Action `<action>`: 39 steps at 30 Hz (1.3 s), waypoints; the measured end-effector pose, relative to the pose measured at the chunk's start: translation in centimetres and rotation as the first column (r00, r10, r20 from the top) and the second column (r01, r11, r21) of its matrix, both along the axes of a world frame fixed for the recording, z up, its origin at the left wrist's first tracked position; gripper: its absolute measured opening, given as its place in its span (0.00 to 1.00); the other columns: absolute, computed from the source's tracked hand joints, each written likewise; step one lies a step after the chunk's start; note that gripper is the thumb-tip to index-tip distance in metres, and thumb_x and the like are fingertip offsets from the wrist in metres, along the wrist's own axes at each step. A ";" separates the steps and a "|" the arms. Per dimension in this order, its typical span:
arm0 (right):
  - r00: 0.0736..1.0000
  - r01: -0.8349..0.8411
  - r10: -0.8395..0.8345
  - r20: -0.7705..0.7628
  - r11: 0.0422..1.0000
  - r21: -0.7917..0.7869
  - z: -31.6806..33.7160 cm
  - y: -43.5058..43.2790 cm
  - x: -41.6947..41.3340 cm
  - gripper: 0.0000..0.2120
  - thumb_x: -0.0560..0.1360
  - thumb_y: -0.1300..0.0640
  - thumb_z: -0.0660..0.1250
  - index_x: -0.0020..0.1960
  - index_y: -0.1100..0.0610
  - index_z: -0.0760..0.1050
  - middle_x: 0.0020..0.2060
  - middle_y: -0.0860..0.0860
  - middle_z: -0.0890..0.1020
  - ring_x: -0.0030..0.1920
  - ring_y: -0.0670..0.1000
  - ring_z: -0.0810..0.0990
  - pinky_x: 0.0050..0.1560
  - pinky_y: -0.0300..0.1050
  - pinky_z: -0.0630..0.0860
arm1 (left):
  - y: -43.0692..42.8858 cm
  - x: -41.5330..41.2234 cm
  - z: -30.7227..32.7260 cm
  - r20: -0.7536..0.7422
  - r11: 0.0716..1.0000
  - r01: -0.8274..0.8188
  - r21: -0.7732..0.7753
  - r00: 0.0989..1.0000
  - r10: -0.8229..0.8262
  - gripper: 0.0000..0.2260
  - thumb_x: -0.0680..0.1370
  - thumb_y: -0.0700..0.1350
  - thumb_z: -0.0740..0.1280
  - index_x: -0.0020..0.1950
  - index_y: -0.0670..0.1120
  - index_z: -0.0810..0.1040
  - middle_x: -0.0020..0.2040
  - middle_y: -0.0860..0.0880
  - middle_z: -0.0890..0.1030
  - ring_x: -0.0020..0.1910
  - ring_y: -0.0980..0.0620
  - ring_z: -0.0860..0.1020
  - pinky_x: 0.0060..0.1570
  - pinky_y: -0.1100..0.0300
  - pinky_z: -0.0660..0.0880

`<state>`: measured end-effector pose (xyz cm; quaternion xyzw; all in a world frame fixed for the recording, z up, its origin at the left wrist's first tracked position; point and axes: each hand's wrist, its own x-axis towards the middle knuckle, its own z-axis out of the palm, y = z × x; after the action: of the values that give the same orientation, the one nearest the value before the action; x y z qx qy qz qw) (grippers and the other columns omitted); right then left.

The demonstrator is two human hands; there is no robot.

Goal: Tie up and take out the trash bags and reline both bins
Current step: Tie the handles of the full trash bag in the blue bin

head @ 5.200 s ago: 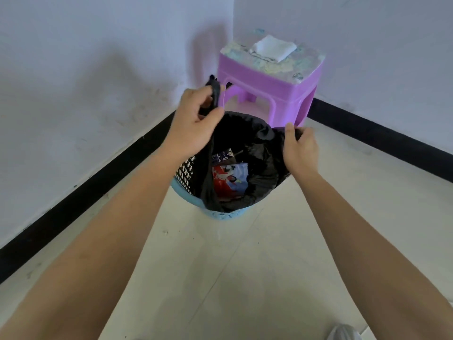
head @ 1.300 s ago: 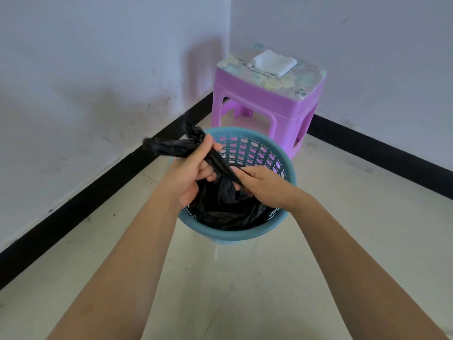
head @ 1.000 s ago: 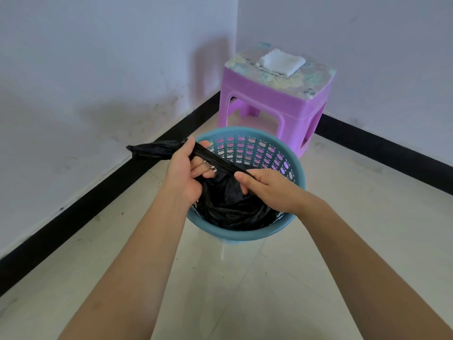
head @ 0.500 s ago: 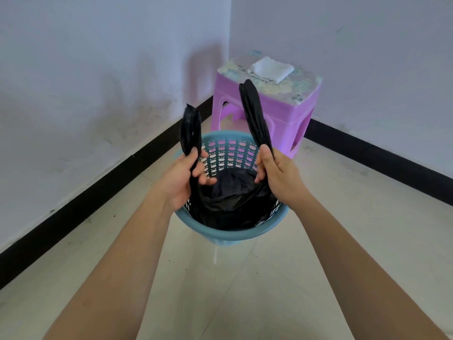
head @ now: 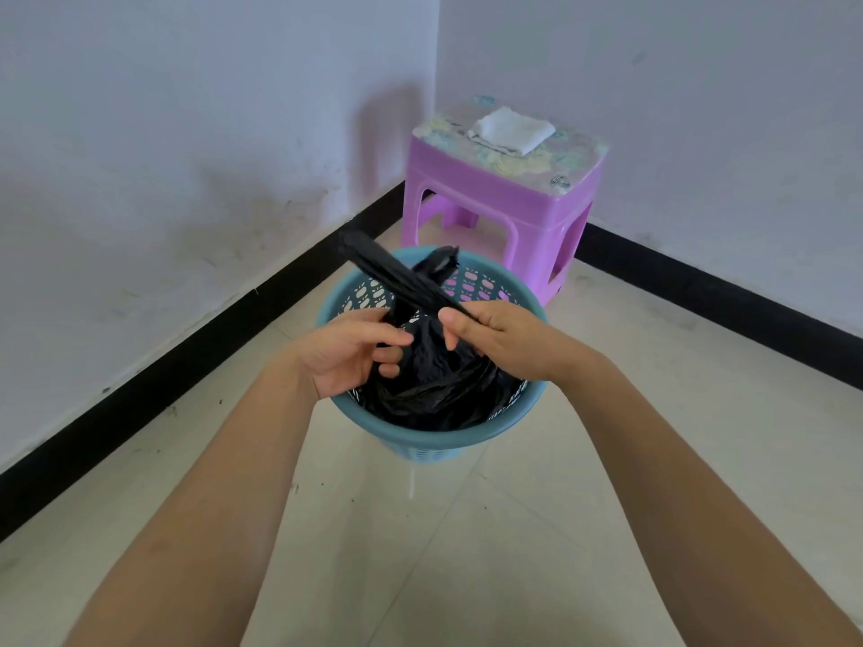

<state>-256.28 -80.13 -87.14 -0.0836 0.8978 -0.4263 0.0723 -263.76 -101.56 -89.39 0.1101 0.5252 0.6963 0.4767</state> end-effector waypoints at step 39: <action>0.887 0.458 -0.299 0.352 0.666 -0.589 2.5 -0.8 -0.1 0.07 0.76 0.65 0.66 0.45 0.61 0.83 0.35 0.54 0.82 0.33 0.48 0.80 0.37 0.38 0.80 | 2.6 0.1 0.4 0.233 0.858 -0.512 0.045 0.841 0.489 0.08 0.79 0.38 0.65 0.55 0.47 0.79 0.47 0.47 0.84 0.28 0.60 0.76 0.22 0.68 0.64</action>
<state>-256.33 -80.97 -84.63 0.1347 0.6726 -0.7260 0.0485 -263.61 -98.92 -88.94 -0.0812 0.4440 0.8310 0.3251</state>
